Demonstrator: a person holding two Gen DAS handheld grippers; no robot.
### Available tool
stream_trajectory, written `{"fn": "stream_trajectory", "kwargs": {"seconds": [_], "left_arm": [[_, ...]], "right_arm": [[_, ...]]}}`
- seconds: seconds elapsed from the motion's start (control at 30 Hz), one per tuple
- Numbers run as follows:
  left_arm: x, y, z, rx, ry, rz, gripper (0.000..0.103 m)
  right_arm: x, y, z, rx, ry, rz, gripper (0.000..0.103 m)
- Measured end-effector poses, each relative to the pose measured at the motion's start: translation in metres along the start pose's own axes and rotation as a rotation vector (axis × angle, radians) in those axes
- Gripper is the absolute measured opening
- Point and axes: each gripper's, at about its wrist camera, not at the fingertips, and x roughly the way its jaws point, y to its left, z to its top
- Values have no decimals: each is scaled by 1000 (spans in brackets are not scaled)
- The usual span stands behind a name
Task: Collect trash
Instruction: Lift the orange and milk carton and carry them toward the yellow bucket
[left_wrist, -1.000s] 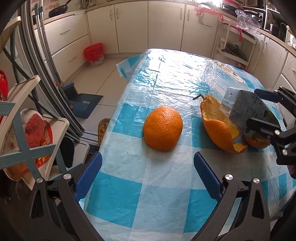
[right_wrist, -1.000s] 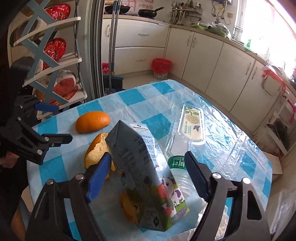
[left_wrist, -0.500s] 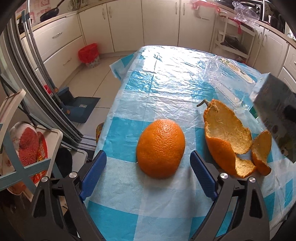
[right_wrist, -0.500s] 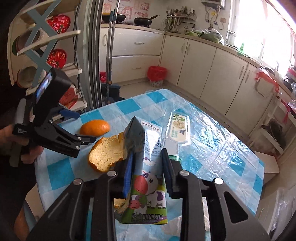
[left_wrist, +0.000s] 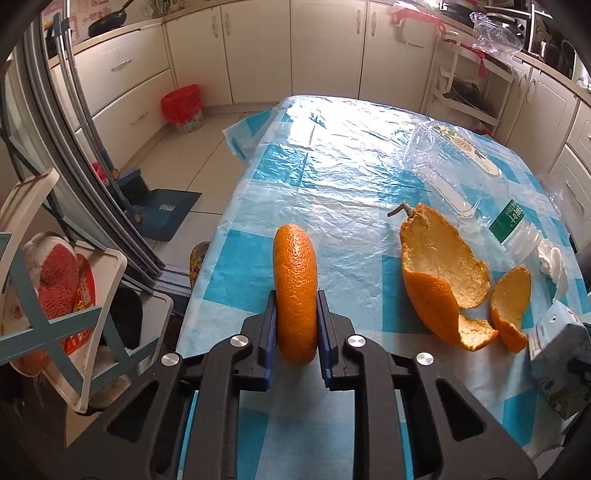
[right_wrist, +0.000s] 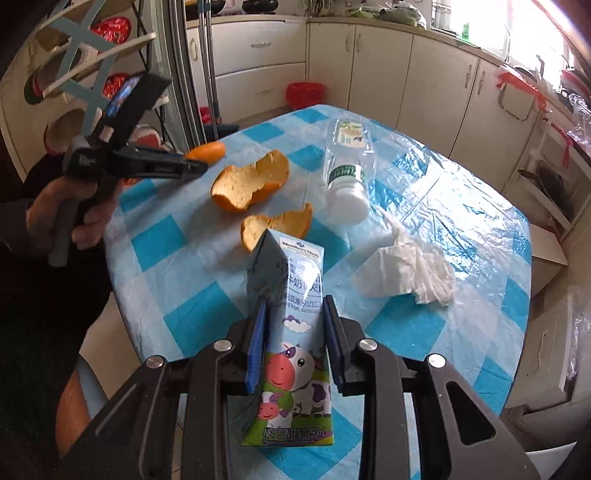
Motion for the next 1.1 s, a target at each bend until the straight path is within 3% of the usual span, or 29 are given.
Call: {"fn": "stream_trajectory", "kwargs": {"seconds": [0.17,0.27,0.7,1.1], "left_arm": [[-23,8,-16,-32,-14,-41,16],[-38,6,-28,-32,-23,-60,16],[-98,-42,-58,33,-76,-117,16],[-137,-94,-63,137,-127,-80,16]], "right_arm": [[13,-2,-3,16,42,0,39],[16,5,-7,-15,51,-23,35],[-40,-9,-11,153,-189,-16,34],[-70,-11,-27,202,-288,-18,34]]}}
